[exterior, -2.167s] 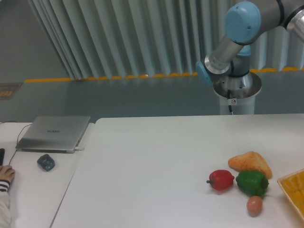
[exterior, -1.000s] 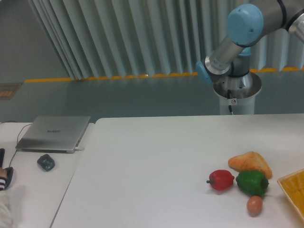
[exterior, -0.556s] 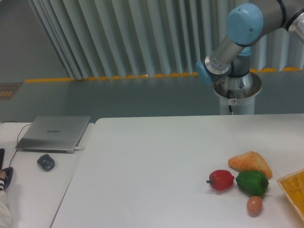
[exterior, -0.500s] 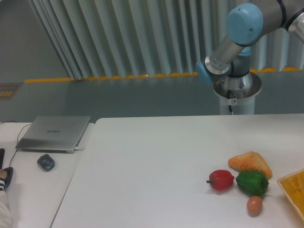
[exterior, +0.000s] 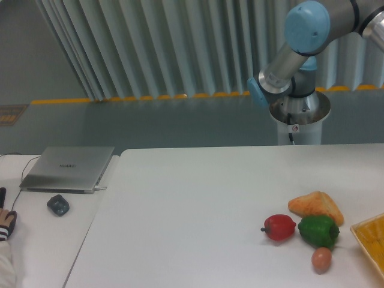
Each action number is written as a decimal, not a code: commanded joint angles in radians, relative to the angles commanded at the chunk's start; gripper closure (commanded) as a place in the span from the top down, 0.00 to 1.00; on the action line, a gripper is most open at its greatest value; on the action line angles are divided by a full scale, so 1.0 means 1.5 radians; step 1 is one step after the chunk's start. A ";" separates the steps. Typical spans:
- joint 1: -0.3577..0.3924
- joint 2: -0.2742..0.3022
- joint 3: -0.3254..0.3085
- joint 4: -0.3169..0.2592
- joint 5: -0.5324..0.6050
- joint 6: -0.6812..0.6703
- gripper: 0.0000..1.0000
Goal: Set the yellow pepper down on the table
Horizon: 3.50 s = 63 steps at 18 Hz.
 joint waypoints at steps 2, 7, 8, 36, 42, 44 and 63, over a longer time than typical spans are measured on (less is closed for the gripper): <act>0.000 0.010 0.001 -0.020 -0.016 0.000 0.37; -0.001 0.070 0.002 -0.144 -0.121 -0.003 0.37; -0.002 0.079 0.002 -0.163 -0.125 -0.007 0.37; -0.237 0.186 -0.124 -0.294 -0.186 -0.256 0.41; -0.277 0.197 -0.141 -0.320 -0.184 -0.301 0.41; -0.291 0.195 -0.160 -0.314 -0.167 -0.310 0.41; -0.336 0.163 -0.176 -0.289 -0.110 -0.331 1.00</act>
